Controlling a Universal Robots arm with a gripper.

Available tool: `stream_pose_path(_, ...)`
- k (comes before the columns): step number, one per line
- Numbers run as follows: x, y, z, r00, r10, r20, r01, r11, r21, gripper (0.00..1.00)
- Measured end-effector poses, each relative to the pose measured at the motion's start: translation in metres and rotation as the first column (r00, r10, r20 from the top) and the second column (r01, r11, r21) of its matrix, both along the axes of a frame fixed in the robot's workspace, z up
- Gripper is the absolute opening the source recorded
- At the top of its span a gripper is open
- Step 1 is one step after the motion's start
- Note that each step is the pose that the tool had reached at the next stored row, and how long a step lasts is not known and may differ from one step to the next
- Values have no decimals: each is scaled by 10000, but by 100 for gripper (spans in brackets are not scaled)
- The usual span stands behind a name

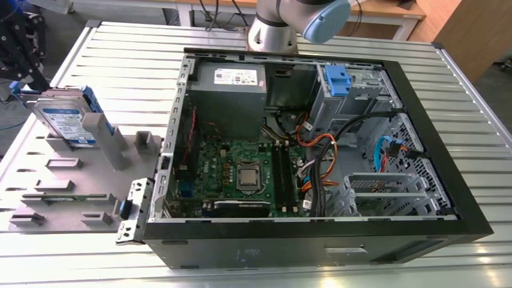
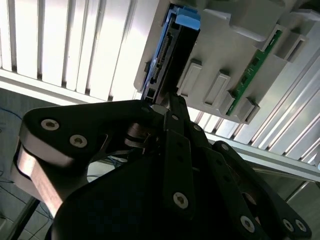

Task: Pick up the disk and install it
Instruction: 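Pick up the disk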

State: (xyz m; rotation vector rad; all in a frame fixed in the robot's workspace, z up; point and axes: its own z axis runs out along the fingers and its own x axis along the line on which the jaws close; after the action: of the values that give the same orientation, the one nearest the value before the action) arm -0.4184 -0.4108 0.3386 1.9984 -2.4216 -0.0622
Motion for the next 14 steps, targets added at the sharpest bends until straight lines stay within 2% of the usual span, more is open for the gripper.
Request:
stream_pose_path(3, 0, 0, -10, 9999, 117, 35, -117, 9999, 20, 11)
stream_pose_path(10, 57, 0, -21, 9998, 209, 37, -209, 9998, 48, 11)
stream_pose_path(14, 70, 22, -32, 9996, 286, 36, -286, 9996, 49, 11)
